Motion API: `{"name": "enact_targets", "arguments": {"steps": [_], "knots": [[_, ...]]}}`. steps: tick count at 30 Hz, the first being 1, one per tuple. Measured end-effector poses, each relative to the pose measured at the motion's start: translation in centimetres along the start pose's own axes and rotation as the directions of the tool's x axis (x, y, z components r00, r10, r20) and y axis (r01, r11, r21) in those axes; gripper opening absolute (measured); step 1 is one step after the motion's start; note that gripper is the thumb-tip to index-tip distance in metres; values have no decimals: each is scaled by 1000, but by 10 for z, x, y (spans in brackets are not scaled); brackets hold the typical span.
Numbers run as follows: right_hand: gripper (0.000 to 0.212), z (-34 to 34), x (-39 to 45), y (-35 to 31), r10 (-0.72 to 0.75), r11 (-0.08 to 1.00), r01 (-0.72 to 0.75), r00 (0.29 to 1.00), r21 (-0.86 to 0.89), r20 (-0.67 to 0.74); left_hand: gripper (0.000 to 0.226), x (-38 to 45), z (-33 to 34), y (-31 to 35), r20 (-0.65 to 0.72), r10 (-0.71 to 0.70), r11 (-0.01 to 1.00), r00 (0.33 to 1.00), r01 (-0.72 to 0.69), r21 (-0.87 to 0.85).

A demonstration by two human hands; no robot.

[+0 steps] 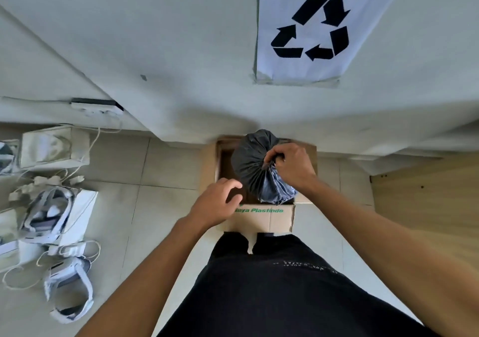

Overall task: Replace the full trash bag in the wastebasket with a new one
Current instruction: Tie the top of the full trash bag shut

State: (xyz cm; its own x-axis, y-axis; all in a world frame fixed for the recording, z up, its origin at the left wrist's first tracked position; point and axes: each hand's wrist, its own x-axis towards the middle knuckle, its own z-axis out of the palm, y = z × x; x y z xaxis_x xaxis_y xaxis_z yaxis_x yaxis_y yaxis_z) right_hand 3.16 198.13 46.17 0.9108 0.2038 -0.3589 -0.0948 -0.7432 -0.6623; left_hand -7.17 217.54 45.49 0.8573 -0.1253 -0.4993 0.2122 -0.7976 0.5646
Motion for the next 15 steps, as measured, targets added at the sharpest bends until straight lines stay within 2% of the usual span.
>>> {"name": "enact_targets", "arguments": {"steps": [6, 9, 15], "knots": [[38, 15, 11, 5, 188, 981, -181, 978, 75, -95, 36, 39, -32, -16, 99, 45, 997, 994, -50, 54], [37, 22, 7, 6, 238, 969, -229, 966, 96, -101, 35, 47, -32, -17, 116, 62, 997, 991, -68, 42], [36, 27, -4, 7, 290, 951, -270, 948, 152, -128, 36, 58, -20, -13, 256, 142, 980, 956, -172, 99]]}}
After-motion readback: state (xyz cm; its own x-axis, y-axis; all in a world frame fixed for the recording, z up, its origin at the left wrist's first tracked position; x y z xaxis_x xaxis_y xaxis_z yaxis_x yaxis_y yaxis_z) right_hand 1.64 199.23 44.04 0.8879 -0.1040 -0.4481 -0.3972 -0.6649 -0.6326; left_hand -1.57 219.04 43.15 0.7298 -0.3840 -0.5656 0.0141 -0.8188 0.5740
